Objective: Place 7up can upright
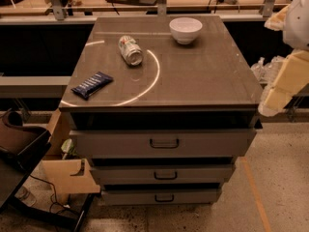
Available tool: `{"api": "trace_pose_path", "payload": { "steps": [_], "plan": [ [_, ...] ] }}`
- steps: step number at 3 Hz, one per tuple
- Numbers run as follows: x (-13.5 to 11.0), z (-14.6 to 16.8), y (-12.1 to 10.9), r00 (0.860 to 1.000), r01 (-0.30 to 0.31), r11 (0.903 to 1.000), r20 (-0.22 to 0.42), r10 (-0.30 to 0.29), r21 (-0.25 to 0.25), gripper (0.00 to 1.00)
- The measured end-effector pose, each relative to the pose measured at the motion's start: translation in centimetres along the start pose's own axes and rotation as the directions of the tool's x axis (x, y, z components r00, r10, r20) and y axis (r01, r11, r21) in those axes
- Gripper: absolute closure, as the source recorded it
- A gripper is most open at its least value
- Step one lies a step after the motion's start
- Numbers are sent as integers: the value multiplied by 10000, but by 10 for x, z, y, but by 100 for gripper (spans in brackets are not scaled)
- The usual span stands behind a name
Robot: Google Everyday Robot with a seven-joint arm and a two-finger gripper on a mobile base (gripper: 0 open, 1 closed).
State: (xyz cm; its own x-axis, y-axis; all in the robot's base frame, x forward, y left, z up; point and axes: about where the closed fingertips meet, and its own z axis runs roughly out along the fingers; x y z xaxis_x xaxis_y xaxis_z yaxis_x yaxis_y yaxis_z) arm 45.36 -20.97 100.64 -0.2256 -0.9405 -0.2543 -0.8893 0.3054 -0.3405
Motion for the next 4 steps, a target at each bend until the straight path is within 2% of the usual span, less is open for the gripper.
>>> {"api": "trace_pose_path", "payload": {
  "steps": [1,2,3,4],
  "plan": [
    [-21,12,-39,9971,-757,9967,143,753,302,0],
    [-59,27,-88,9777,-2090,9760,346,2072,607,0],
    [-97,46,-126,9415,-3328,9414,745,3286,542,0],
    [-143,71,-156,8943,-4307,9024,1401,4250,115,0]
  ]
}}
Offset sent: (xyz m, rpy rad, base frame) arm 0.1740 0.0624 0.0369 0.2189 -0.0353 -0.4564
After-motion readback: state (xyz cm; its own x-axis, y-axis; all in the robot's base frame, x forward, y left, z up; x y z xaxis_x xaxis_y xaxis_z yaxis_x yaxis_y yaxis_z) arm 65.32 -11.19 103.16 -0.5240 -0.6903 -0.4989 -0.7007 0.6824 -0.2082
